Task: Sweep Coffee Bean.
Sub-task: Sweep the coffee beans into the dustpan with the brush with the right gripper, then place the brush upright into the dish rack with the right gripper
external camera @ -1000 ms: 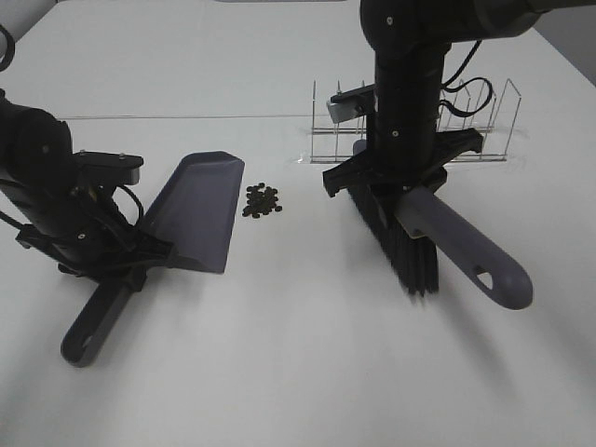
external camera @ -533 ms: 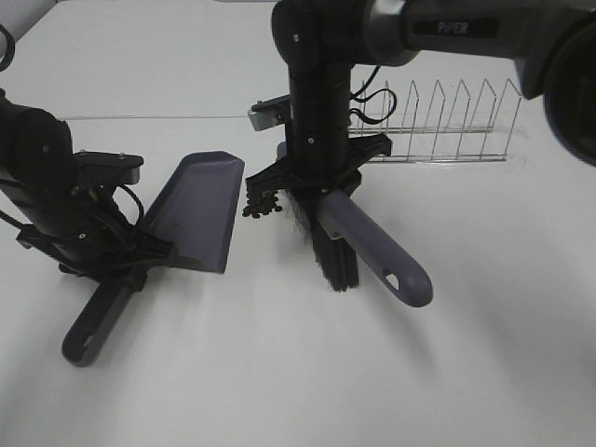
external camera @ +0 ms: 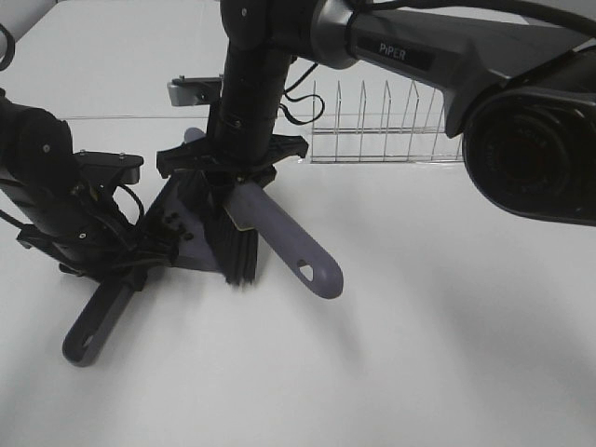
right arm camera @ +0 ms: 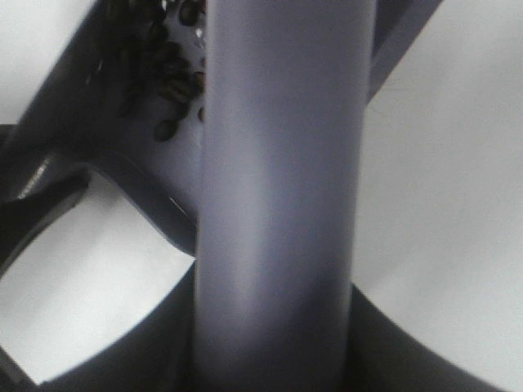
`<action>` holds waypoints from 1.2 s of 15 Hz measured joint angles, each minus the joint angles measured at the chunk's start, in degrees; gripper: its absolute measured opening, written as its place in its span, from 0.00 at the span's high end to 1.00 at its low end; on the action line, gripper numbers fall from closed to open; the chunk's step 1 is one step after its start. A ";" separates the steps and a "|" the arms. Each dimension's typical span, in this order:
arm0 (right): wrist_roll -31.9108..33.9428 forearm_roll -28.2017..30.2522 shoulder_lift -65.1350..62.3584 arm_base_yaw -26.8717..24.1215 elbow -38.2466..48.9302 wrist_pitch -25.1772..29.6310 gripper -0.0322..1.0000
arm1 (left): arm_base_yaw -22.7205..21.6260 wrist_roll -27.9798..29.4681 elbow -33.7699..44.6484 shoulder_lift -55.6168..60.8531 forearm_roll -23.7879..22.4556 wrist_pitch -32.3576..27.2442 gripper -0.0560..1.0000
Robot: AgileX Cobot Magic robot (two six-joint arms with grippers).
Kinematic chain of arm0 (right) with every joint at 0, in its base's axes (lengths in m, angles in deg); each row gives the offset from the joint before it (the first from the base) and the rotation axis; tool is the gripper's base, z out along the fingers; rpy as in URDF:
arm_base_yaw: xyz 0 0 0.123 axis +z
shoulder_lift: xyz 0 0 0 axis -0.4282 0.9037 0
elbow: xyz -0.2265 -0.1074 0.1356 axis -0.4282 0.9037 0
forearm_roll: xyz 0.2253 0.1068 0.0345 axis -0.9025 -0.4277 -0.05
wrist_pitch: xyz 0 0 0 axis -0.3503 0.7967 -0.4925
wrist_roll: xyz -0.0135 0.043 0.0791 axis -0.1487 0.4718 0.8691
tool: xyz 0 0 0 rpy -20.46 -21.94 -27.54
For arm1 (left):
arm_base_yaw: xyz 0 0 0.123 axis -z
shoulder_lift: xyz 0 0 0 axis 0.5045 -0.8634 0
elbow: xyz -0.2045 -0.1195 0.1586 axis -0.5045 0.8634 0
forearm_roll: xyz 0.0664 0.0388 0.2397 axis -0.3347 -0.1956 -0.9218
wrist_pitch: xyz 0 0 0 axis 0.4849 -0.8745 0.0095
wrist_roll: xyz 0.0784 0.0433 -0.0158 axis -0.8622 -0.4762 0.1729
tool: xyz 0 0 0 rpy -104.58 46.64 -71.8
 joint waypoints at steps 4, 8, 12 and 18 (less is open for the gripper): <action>0.57 9.45 -2.01 -0.06 -5.39 0.06 0.64 | 0.00 0.00 -0.11 0.00 0.00 -0.29 0.61; 0.63 21.08 -7.91 -0.29 -5.56 0.17 0.64 | 0.00 0.00 -0.11 -0.06 0.00 -0.29 0.61; 0.57 23.09 -18.74 -6.30 -0.34 0.17 0.64 | 0.00 0.00 -0.11 -0.06 0.00 -0.29 0.61; 3.61 21.77 -35.70 -23.03 25.21 0.17 0.64 | 0.00 0.00 -0.11 -0.06 0.00 -0.29 0.61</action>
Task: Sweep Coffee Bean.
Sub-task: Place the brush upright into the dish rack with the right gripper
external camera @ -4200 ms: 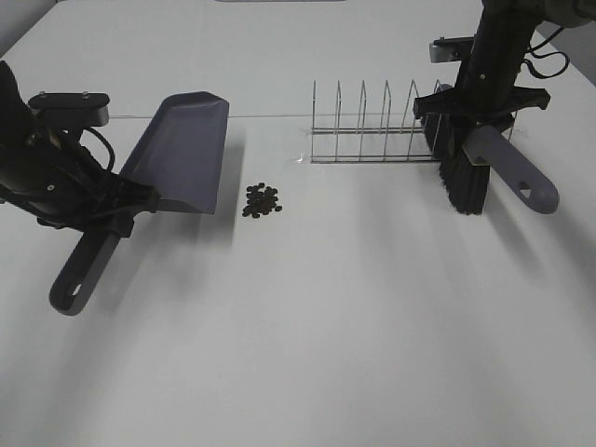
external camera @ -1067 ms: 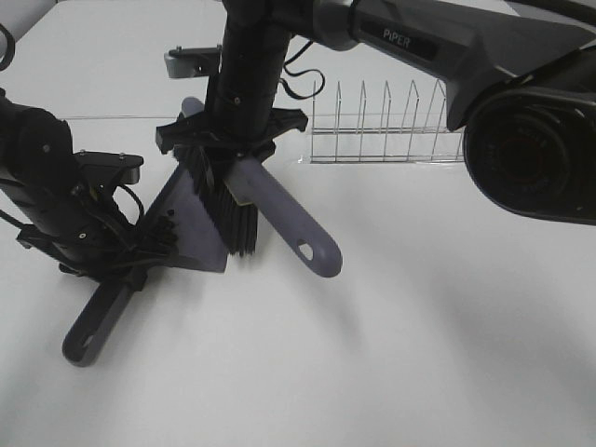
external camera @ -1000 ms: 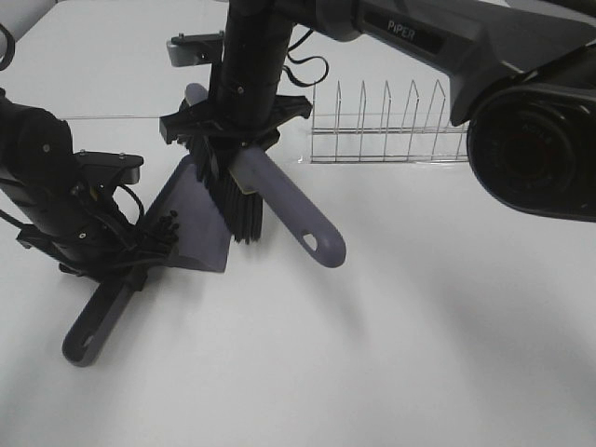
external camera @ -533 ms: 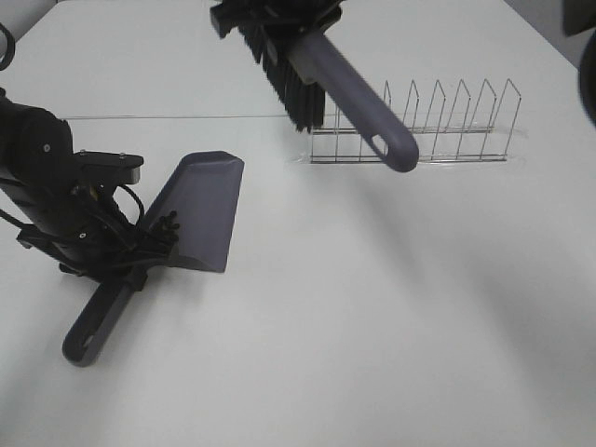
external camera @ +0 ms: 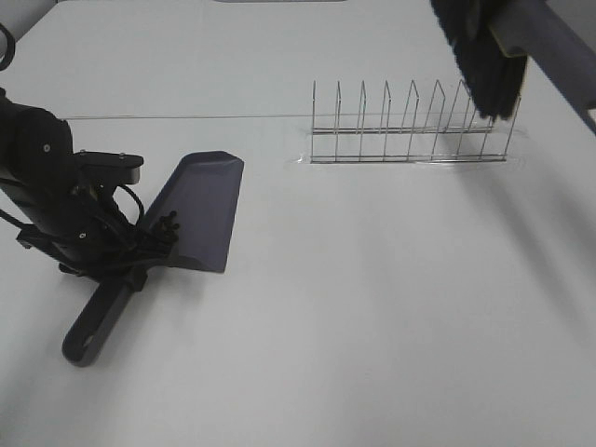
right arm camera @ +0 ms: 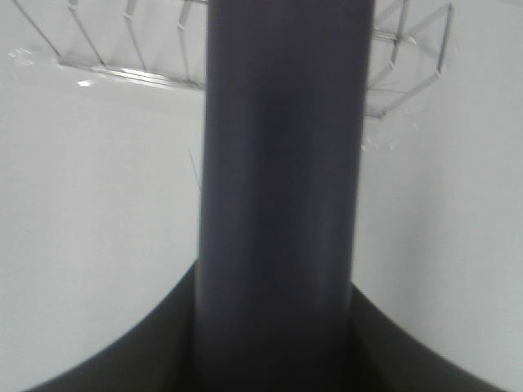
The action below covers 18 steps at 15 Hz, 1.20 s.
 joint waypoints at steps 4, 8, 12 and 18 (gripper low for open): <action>0.69 -0.23 -2.81 -3.67 12.26 -0.06 0.64 | 0.00 0.00 0.00 0.17 0.00 0.17 0.61; 1.78 -3.21 2.01 -3.67 18.62 -3.67 0.64 | 0.11 0.00 0.63 6.13 1.66 -1.72 0.61; 3.09 -2.98 7.16 -3.67 18.62 -8.25 0.64 | 0.17 0.00 0.63 10.14 2.98 -1.78 0.61; 3.32 -1.55 13.35 -3.67 9.45 -5.44 0.64 | 0.74 -0.06 0.63 10.26 4.47 -1.95 0.61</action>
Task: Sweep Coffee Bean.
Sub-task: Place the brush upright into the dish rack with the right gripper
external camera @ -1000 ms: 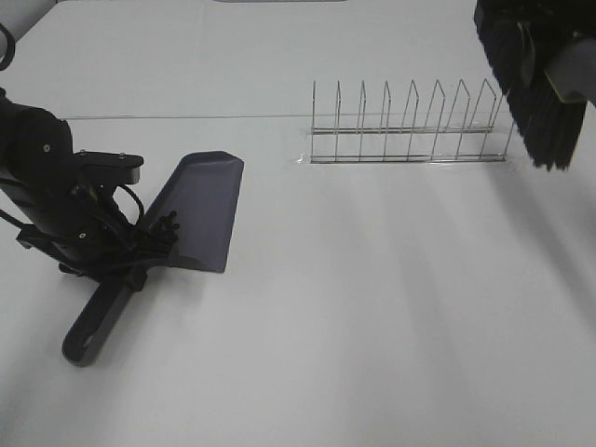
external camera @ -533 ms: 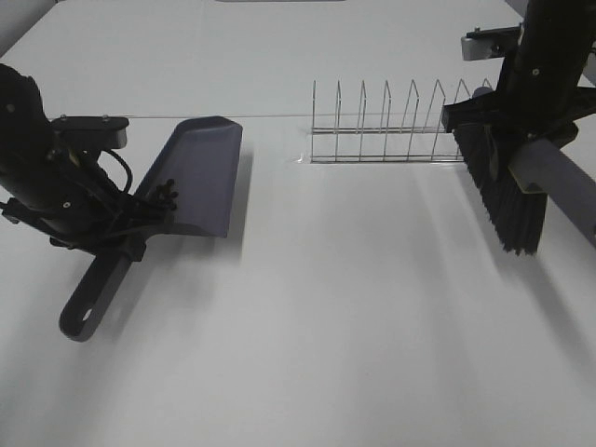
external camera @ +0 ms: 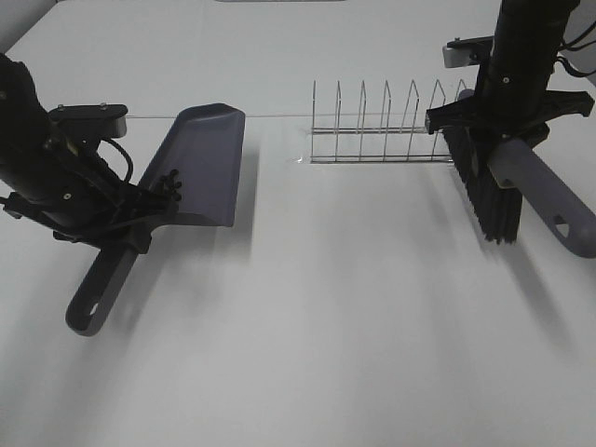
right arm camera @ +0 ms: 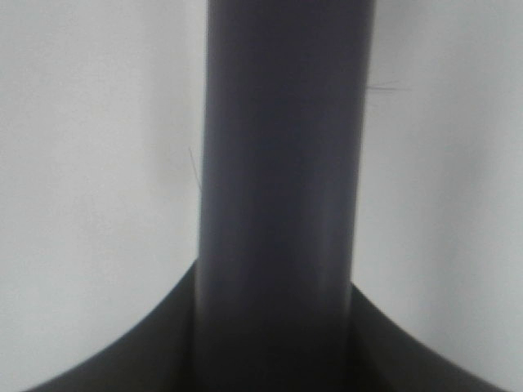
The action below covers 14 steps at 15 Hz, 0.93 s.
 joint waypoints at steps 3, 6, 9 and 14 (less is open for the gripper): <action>-0.29 0.34 5.10 0.00 -6.53 4.35 0.64 | 0.06 -0.11 0.00 0.00 0.00 0.00 0.61; -0.29 0.34 7.68 0.00 -9.91 4.64 0.64 | 0.06 -0.17 0.00 0.00 0.00 -0.11 0.61; -0.34 1.72 9.63 0.00 -13.98 5.16 0.64 | 0.06 -0.17 0.00 0.00 0.06 -0.17 0.61; -0.46 3.67 17.07 -0.23 -25.27 5.27 0.64 | 0.06 -0.69 0.00 0.00 0.06 -0.17 0.61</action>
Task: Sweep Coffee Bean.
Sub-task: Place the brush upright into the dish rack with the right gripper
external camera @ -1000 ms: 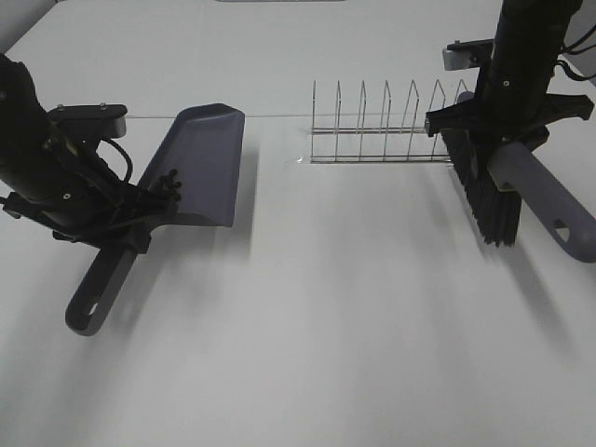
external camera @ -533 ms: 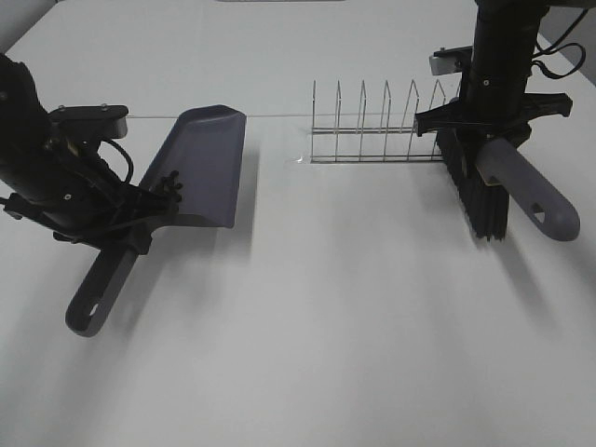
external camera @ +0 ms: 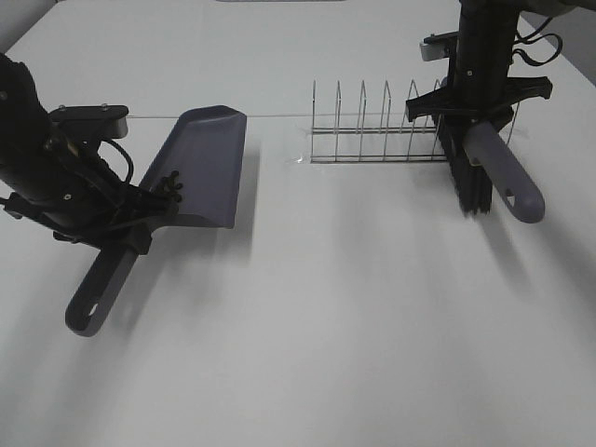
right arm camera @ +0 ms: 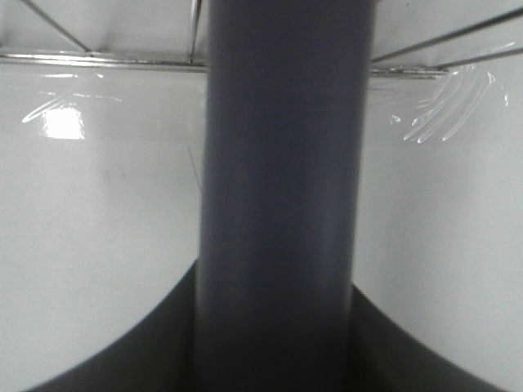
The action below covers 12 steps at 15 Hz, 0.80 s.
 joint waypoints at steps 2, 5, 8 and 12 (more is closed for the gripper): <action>-0.11 -0.40 1.49 -0.52 -1.78 -0.06 0.64 | 0.00 -0.34 0.00 0.00 0.00 0.00 0.61; -0.29 -0.97 3.09 -0.86 -3.21 -0.11 0.64 | 0.00 -0.52 0.00 0.00 0.00 0.00 0.61; 0.52 -0.97 3.09 -0.86 -3.44 -0.92 0.64 | 0.00 -0.52 0.00 0.00 0.00 0.00 0.61; 1.26 -0.52 3.09 -0.86 -3.55 -2.12 0.38 | 0.00 -0.52 0.00 0.00 0.00 0.00 0.61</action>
